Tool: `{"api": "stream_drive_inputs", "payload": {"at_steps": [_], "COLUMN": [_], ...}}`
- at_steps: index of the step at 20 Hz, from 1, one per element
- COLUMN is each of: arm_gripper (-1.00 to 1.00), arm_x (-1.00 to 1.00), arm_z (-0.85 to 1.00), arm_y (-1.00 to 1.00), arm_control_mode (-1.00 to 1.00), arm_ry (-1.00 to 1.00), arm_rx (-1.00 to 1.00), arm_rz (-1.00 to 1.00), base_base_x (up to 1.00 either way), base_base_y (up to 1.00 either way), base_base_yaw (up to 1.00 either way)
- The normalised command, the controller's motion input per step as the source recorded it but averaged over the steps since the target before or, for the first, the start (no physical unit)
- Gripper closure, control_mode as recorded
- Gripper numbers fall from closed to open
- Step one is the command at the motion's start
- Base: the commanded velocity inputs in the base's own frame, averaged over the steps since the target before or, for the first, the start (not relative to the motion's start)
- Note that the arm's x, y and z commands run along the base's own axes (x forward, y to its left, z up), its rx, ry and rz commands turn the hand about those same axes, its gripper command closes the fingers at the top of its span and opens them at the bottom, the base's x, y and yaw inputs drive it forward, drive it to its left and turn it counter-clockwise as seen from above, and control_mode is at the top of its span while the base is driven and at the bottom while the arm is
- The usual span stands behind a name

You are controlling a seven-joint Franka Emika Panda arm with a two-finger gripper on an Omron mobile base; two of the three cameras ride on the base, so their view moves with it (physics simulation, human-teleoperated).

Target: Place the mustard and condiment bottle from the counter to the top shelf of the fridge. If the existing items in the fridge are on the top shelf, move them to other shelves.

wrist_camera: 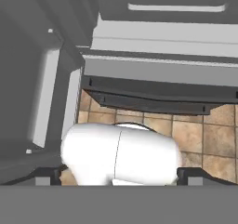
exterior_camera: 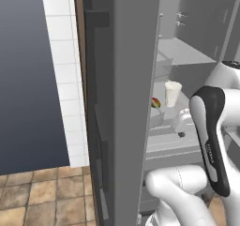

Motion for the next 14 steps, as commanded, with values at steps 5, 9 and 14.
{"api": "stream_drive_inputs", "payload": {"at_steps": [5,9,14], "arm_gripper": [-1.0,-1.0,-1.0], "arm_x": [-0.81,-0.2,0.0], "arm_z": [0.0,0.0,0.0], "arm_y": [-0.01,0.0,0.0], "arm_control_mode": [-1.0,-1.0,1.0], "arm_ry": [-0.05,-0.02,0.0], "arm_rx": [0.0,0.0,0.0], "arm_rz": [0.0,0.0,0.0], "base_base_x": [0.0,0.0,-0.37], "base_base_y": [0.0,0.0,0.0], "base_base_yaw": [0.0,0.0,0.0]}}
